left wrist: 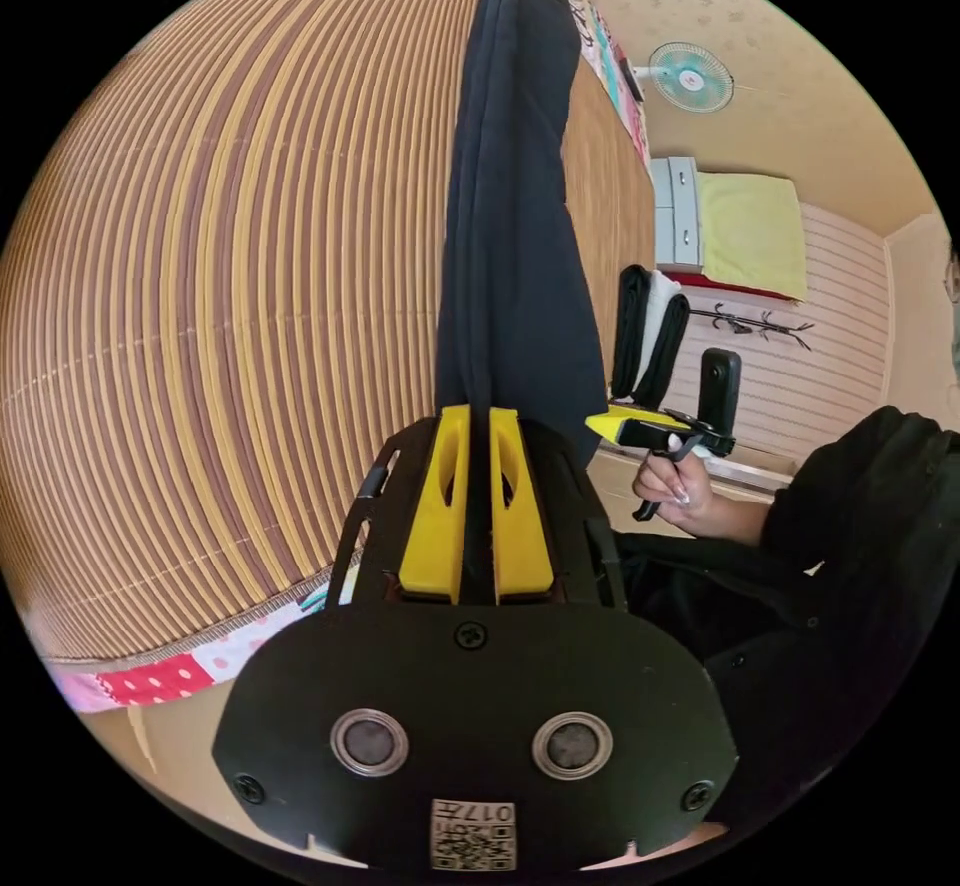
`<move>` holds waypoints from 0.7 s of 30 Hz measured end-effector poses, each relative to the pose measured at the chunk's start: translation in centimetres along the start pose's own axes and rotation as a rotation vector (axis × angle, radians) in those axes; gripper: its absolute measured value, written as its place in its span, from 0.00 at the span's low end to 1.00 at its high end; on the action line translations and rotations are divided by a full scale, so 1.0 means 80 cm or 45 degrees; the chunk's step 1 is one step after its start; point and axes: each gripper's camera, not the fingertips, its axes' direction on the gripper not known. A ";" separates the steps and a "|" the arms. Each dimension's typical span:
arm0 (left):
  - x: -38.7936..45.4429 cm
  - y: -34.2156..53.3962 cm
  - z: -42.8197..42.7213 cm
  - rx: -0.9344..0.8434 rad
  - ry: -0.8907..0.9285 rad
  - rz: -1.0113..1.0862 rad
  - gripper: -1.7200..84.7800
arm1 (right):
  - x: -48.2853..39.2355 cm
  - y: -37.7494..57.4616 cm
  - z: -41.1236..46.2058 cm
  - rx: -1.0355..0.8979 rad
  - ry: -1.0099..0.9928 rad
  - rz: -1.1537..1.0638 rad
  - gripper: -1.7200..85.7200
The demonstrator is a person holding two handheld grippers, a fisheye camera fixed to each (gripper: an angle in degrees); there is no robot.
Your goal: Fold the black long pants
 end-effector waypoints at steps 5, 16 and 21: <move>-0.012 0.008 0.009 -0.015 0.045 0.050 0.06 | 0.022 0.013 0.008 -0.003 0.026 0.054 0.05; -0.008 0.013 0.025 0.008 -0.076 0.117 0.09 | 0.078 0.008 0.030 -0.056 0.046 0.094 0.08; -0.025 -0.018 -0.016 0.221 0.029 0.077 0.16 | 0.112 -0.012 -0.021 0.069 0.089 0.085 0.12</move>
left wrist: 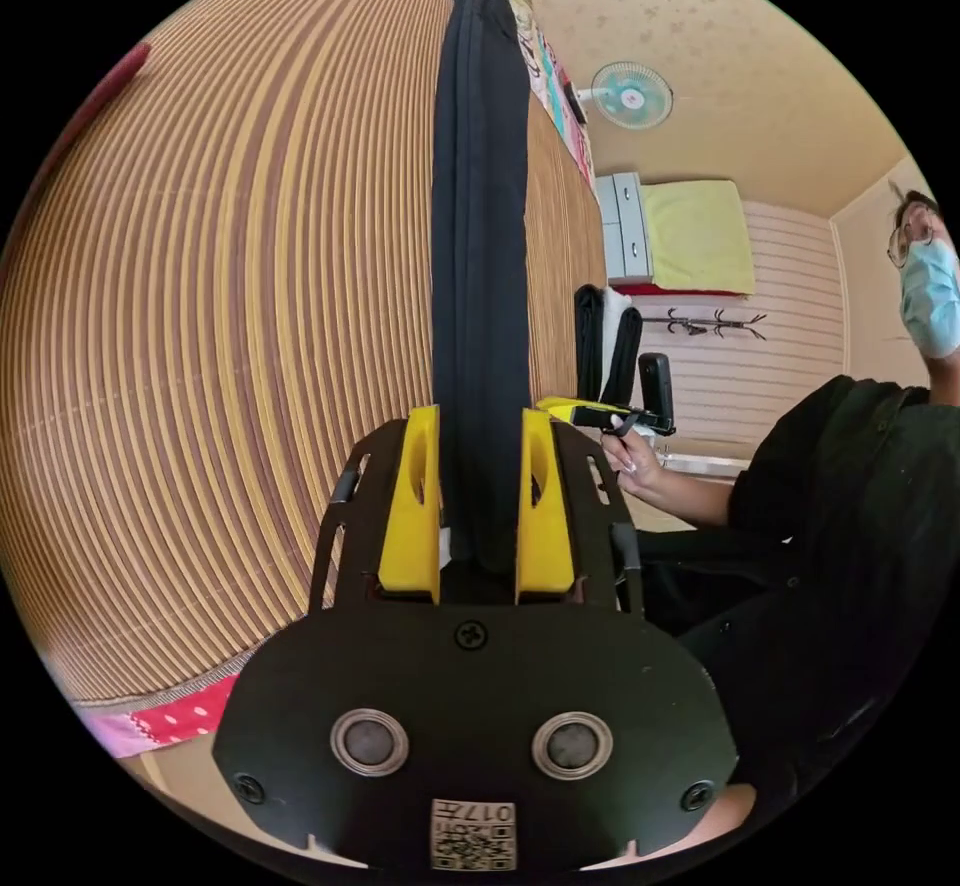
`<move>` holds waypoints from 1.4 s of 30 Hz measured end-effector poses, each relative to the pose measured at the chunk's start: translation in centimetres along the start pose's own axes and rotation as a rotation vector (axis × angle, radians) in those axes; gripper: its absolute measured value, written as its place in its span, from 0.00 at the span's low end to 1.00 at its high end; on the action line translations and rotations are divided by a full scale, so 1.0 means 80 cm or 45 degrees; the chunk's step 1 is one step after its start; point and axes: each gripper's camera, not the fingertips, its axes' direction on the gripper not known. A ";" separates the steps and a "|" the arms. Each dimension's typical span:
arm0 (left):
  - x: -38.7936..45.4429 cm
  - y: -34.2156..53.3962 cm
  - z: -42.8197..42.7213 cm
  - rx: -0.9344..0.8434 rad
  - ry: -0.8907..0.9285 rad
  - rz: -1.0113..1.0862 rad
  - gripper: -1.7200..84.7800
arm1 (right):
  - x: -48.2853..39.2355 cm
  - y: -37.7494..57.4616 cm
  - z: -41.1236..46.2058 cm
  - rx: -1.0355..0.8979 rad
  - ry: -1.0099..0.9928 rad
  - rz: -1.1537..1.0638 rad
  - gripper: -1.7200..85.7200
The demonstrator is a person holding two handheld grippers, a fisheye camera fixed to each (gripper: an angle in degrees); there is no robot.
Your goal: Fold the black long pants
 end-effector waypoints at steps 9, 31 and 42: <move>-0.017 -0.196 0.051 0.019 0.016 0.114 0.23 | 0.078 -0.117 -0.035 0.231 -0.334 -0.006 0.18; -0.051 -0.196 0.167 -0.115 0.394 0.110 0.09 | 0.173 -0.124 0.009 0.036 -0.800 -0.120 0.06; 0.169 -0.106 0.090 0.250 0.525 0.657 0.08 | 0.077 0.009 -0.142 0.415 -1.048 -0.415 0.04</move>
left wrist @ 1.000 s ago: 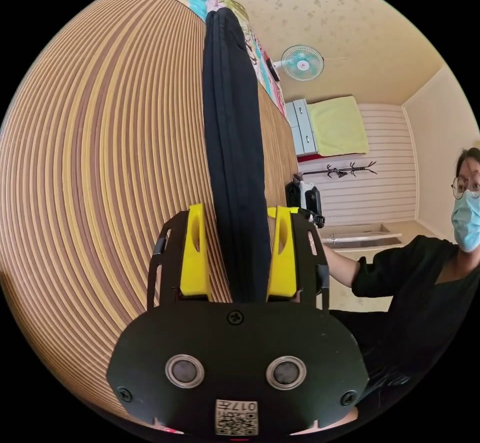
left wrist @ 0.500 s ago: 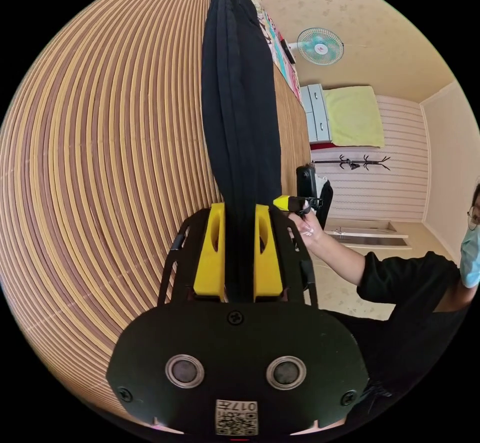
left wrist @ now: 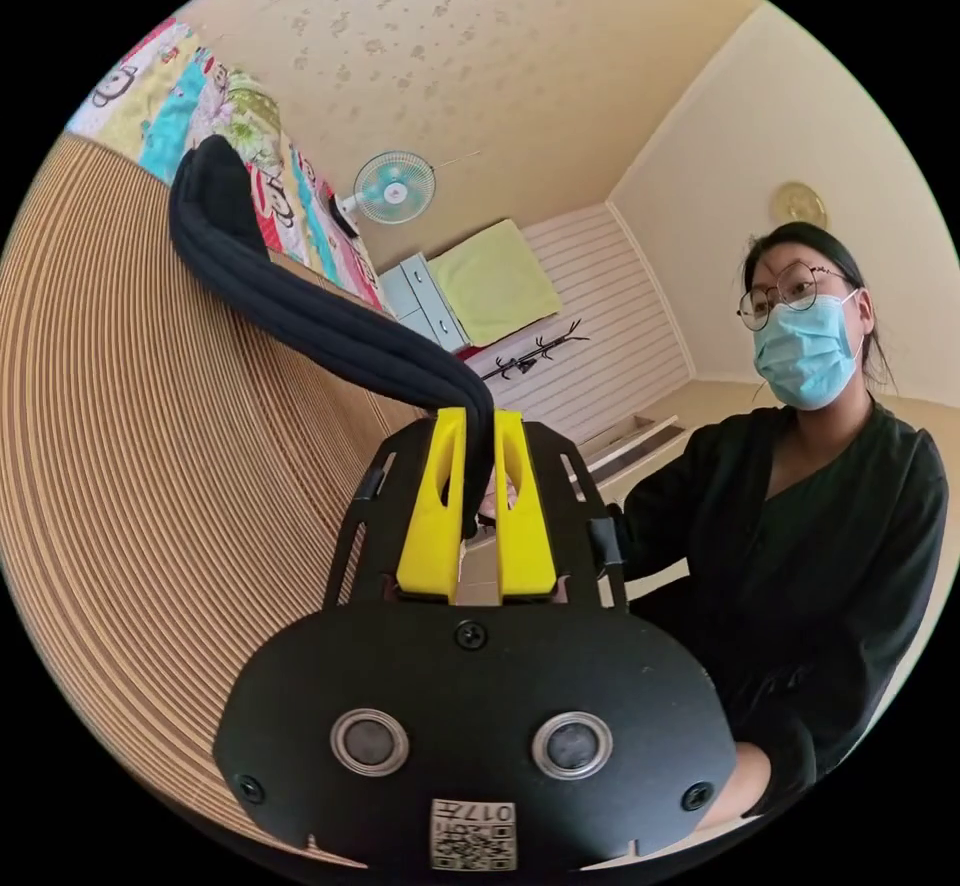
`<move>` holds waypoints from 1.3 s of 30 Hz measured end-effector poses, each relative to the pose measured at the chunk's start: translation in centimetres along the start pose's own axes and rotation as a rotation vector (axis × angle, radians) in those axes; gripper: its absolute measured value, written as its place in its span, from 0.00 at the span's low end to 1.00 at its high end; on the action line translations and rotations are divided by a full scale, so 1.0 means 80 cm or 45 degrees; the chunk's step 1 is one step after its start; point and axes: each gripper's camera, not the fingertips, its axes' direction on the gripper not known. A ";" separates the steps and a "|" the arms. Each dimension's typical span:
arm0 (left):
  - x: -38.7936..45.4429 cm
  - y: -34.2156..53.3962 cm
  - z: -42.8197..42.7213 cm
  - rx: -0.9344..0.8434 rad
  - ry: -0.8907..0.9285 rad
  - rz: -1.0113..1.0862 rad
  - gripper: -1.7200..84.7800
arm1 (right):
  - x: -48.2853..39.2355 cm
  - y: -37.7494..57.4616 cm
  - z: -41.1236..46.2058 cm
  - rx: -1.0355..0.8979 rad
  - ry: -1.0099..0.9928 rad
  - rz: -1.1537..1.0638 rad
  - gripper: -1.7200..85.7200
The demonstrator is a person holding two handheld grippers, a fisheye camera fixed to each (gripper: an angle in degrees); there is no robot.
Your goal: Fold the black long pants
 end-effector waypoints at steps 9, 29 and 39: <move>0.263 -0.063 0.043 0.062 0.030 0.433 0.08 | -0.278 -0.007 0.009 -0.142 0.070 -0.455 0.03; 0.268 -0.249 0.133 0.209 -0.427 0.290 0.08 | -0.352 -0.185 0.064 -0.180 0.275 -0.409 0.02; 0.017 -0.177 0.177 -0.160 -0.672 -0.007 0.08 | -0.174 -0.154 0.134 -0.417 0.801 -0.225 0.03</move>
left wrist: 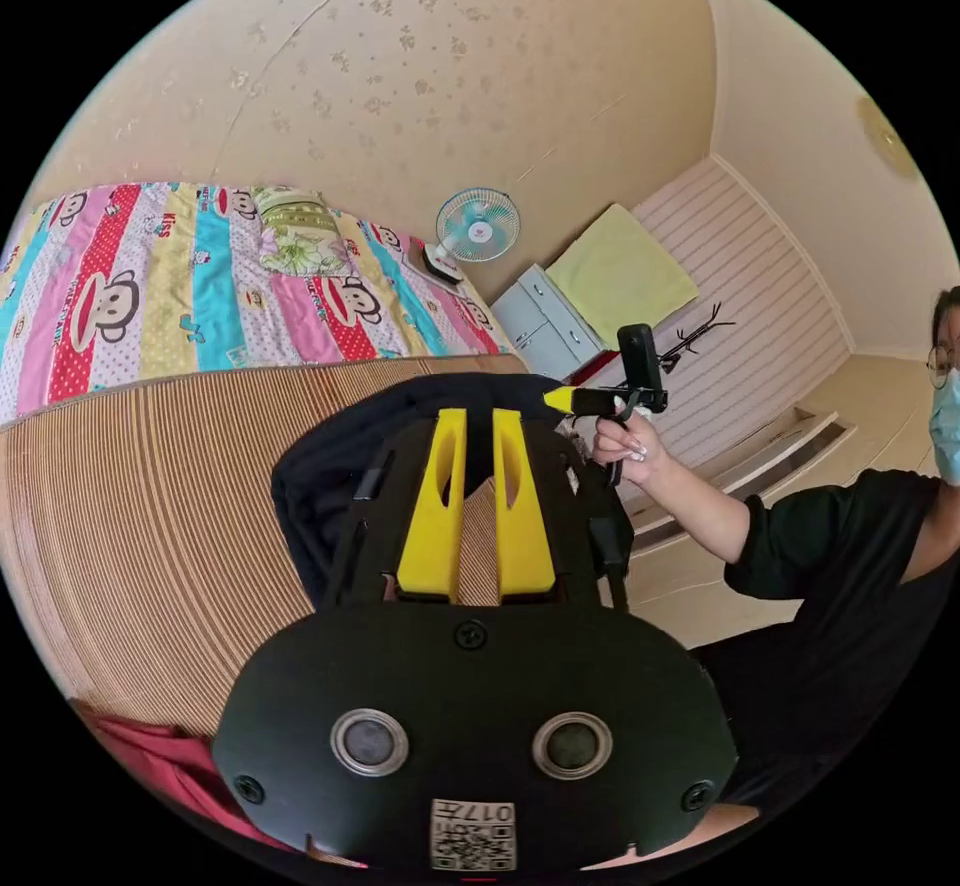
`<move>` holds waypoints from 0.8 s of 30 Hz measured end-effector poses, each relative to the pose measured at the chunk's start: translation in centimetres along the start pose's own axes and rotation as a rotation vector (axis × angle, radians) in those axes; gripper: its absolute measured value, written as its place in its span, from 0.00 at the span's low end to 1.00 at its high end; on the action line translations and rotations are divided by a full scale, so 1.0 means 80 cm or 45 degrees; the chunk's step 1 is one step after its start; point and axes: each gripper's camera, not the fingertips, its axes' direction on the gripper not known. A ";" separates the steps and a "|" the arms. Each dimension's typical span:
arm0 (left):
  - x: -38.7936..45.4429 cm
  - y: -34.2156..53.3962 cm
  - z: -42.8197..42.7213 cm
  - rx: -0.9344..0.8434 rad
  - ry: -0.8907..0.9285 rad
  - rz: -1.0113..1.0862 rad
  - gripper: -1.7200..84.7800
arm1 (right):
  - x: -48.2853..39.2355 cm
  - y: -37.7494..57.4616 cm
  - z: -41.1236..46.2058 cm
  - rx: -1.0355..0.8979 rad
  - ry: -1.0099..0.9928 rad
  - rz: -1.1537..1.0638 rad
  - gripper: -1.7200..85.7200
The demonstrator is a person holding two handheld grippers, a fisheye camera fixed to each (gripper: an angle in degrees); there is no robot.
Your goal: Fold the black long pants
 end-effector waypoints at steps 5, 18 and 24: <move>-0.048 0.132 0.075 -0.183 0.001 -0.189 0.08 | 0.044 0.116 0.072 -0.053 -0.046 0.221 0.06; -0.174 0.138 0.030 -0.075 -0.007 -0.518 0.19 | 0.148 0.156 0.109 -0.074 -0.177 0.672 0.18; -0.214 0.038 0.096 -0.373 0.068 -0.390 0.19 | 0.181 0.067 0.143 -0.162 -0.214 0.610 0.21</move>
